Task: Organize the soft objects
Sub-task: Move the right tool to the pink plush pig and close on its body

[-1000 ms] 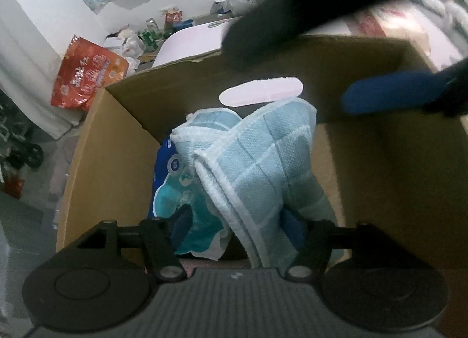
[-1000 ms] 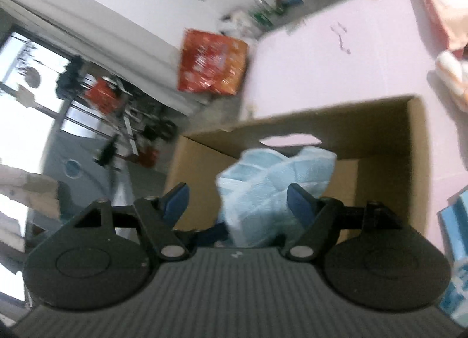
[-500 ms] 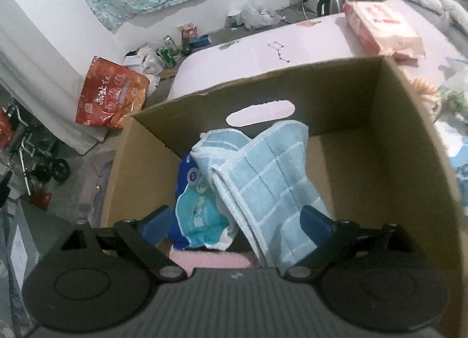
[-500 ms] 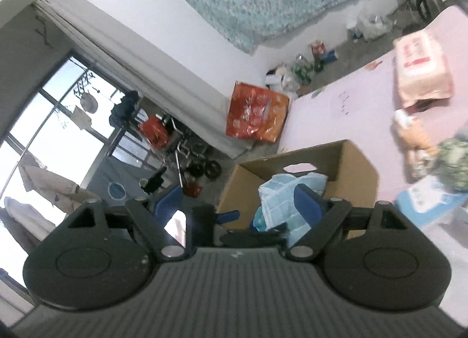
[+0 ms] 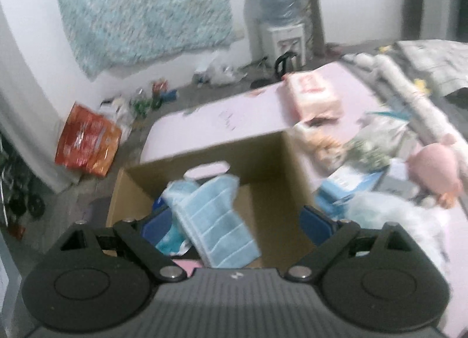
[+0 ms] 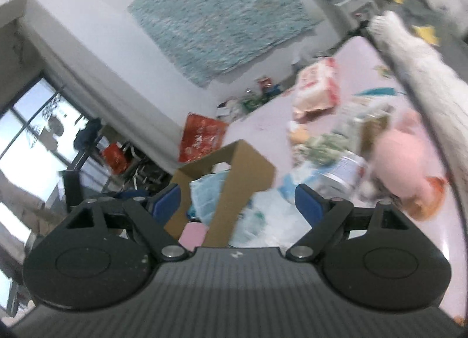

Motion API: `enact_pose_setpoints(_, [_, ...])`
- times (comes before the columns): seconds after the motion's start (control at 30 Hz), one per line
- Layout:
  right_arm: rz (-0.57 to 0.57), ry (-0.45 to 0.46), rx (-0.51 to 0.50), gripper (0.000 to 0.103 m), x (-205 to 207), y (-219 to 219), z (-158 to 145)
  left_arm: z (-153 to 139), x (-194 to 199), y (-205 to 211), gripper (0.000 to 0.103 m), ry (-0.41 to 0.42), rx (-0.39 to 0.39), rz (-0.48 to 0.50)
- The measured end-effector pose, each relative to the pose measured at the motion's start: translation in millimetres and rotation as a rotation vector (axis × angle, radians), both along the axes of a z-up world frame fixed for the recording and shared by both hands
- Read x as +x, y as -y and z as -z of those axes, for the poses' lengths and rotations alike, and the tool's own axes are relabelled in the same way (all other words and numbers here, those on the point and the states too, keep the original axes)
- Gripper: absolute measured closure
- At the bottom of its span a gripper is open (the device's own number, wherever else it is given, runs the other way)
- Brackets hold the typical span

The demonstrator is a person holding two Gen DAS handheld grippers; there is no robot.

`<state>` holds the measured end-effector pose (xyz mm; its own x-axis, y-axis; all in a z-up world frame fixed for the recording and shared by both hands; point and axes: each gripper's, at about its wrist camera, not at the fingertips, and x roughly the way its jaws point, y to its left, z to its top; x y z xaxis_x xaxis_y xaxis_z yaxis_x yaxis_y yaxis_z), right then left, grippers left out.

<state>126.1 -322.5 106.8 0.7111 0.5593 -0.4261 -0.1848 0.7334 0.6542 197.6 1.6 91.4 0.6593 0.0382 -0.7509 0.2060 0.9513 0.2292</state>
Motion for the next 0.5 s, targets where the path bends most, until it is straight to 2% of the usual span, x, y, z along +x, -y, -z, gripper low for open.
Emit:
enact_pose_setpoints(0.23, [0.110,-0.027,0.059,0.018,-16.7,40.9,34.7,-17.1,-15.0,68.0,0.008,-0.006,0.002,0.177])
enact_pose_setpoints(0.4, [0.135,-0.021,0.045,0.018,3.3,52.5,43.1,-2.5,-10.3,128.9,0.008,-0.053,0.059,0.324])
enact_pose_setpoints(0.5, [0.141,-0.029,0.023,0.018,30.5,58.7,44.1,15.1,-0.9,165.0,0.008,-0.105,0.085,0.408])
